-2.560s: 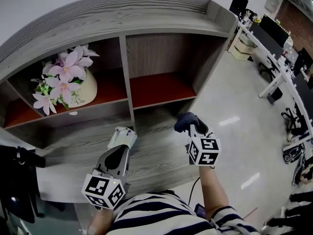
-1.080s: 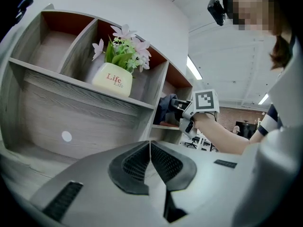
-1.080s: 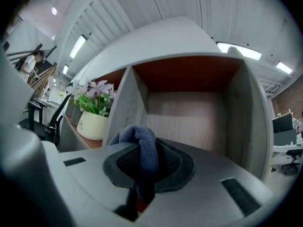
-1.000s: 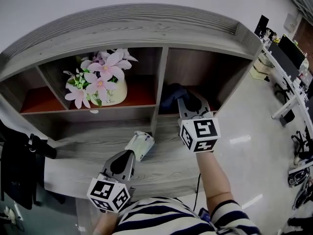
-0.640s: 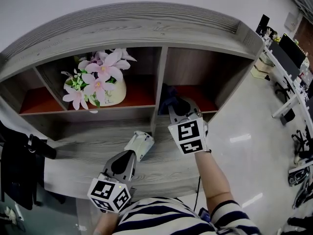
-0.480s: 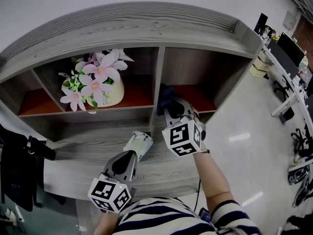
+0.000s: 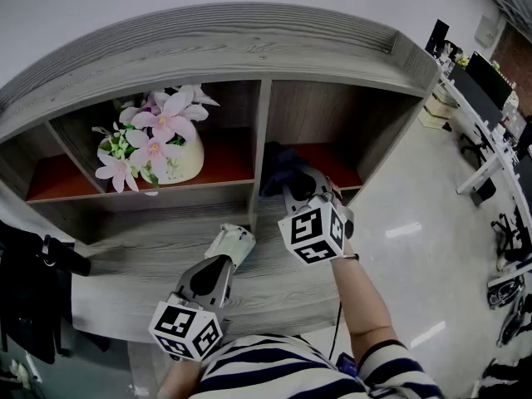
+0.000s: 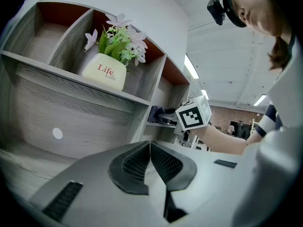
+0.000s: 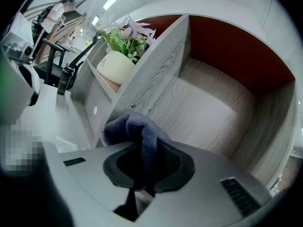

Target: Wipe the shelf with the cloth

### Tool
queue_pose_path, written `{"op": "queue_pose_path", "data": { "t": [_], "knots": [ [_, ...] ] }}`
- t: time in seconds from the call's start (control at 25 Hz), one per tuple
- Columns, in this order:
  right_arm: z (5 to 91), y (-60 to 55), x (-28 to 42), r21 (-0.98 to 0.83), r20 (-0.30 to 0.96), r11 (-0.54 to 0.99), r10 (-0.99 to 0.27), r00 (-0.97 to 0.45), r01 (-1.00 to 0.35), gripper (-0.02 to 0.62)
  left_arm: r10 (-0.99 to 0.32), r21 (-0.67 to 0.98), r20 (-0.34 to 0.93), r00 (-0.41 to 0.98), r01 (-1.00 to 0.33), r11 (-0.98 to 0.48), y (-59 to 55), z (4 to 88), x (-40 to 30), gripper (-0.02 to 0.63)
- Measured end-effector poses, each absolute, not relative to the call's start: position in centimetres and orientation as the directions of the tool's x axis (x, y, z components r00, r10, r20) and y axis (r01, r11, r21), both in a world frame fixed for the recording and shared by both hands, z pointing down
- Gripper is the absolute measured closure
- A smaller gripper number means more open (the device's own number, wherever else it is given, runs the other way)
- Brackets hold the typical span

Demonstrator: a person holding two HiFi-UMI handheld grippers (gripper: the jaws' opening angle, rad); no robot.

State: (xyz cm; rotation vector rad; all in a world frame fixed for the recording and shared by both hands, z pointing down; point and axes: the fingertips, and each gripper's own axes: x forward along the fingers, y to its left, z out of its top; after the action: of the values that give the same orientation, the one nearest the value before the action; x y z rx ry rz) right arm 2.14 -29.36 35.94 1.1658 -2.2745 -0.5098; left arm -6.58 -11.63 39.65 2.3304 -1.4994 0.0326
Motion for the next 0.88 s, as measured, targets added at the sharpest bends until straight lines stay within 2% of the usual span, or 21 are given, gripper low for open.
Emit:
{"op": "queue_pose_path", "data": {
  "t": [0.88],
  "knots": [
    [36.0,-31.6,12.2,0.562,0.291,0.333,-0.936,-0.196,-0.757,0.541,-0.83,0.296,0.208,0.517,-0.842,-0.451,-12.1,39.7,-4.5,0.584]
  ]
}}
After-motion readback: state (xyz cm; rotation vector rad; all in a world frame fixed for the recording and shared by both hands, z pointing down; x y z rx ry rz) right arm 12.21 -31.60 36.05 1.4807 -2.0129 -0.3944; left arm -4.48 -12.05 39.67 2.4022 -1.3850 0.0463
